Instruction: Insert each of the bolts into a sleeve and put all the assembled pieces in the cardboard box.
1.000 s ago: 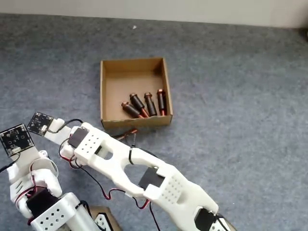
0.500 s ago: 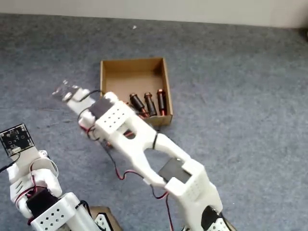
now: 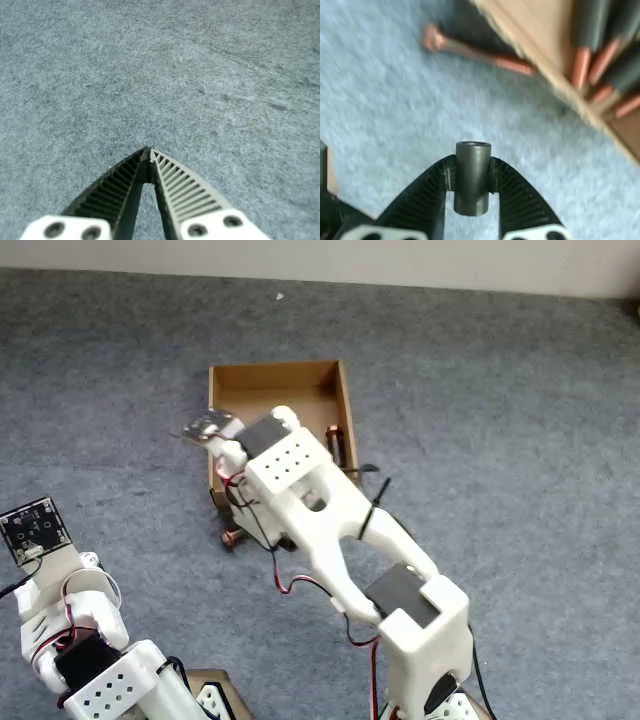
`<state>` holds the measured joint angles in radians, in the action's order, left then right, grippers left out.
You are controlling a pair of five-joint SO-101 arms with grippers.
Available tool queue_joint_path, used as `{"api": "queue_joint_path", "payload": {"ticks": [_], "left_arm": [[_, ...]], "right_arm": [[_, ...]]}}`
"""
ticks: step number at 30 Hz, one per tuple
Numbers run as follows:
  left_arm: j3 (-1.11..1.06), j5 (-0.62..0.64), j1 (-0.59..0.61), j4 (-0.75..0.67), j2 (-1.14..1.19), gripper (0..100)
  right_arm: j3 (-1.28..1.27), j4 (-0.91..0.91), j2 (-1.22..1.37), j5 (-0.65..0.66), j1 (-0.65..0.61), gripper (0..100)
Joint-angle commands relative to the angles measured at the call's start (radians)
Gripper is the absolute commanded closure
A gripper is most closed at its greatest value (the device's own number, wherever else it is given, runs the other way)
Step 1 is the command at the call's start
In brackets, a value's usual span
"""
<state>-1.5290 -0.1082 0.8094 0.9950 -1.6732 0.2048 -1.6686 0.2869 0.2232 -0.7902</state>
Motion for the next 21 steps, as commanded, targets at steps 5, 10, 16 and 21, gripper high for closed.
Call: {"api": "queue_joint_path", "payload": {"ticks": [5,10,16,21], "left_arm": [[0.022,0.003,0.001,-0.018,-0.007,99],[0.022,0.003,0.001,-0.018,-0.007,99],[0.022,0.003,0.001,-0.018,-0.007,99],[0.022,0.003,0.001,-0.018,-0.007,99]], "right_arm": [[-0.314,0.108,-0.272,0.006,0.051,99.3],[-0.602,0.383,-0.366,0.009,0.162,99.3],[-0.799,0.651,-0.354,0.011,0.234,99.3],[-0.808,0.668,-0.28,0.009,0.222,94.7]]}}
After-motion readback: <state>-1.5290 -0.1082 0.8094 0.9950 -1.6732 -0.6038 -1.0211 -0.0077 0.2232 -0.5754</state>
